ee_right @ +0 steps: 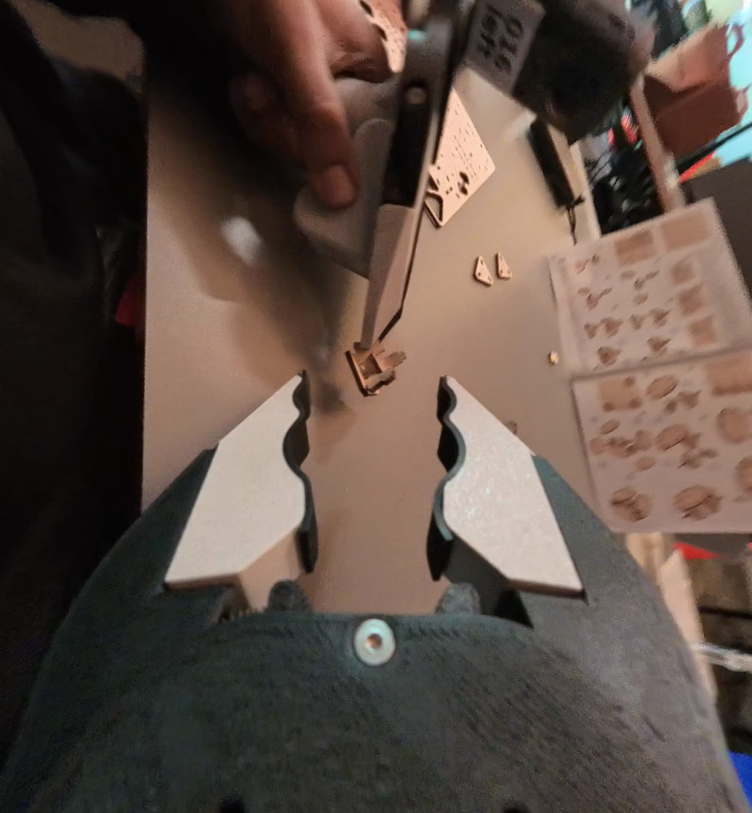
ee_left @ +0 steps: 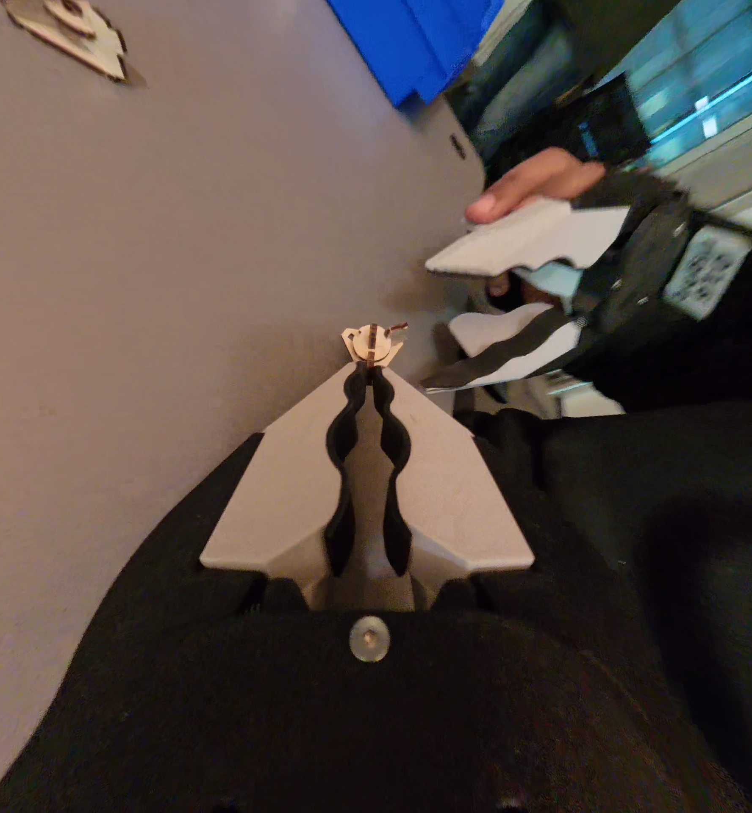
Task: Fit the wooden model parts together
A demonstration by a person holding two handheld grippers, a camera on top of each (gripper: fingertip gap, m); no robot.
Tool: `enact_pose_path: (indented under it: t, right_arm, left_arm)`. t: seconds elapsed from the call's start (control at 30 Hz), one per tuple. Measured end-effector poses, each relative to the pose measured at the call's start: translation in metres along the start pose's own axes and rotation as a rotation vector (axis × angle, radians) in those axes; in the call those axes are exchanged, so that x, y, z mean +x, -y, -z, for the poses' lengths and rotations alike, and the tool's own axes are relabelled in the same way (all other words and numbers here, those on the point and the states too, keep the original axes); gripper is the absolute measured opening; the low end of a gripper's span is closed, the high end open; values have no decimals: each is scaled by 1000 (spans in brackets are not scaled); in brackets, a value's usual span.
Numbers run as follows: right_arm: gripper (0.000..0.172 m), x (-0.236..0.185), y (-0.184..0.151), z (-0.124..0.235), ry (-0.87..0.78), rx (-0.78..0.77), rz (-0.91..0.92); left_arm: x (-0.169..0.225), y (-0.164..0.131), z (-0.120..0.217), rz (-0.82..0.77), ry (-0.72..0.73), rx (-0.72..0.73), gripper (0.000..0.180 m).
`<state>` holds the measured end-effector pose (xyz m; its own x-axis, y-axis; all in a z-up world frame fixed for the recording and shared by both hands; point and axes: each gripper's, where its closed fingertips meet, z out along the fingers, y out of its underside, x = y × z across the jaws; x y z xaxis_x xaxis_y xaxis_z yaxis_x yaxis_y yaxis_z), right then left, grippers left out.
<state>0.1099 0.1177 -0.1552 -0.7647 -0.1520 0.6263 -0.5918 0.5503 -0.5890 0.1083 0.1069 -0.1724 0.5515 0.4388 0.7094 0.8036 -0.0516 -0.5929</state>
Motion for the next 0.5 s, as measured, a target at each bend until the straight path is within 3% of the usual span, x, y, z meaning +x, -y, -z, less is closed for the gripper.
enact_pose_path:
  t: [0.1,0.27,0.33,0.5]
  right_arm:
    - [53,-8,0,-5,8,4,113]
    - [40,-6,8,-6,52,89,53]
    - [22,-5,12,-6,59,113,51]
    - [21,5,18,-4,46,136,5]
  left_arm:
    - [8,0,3,78,-113,-3,3]
    - [16,-4,5,106,-192,-32,3]
    - [18,-6,4,112,-211,-44,3]
    - [24,2,11,119,-287,1,10]
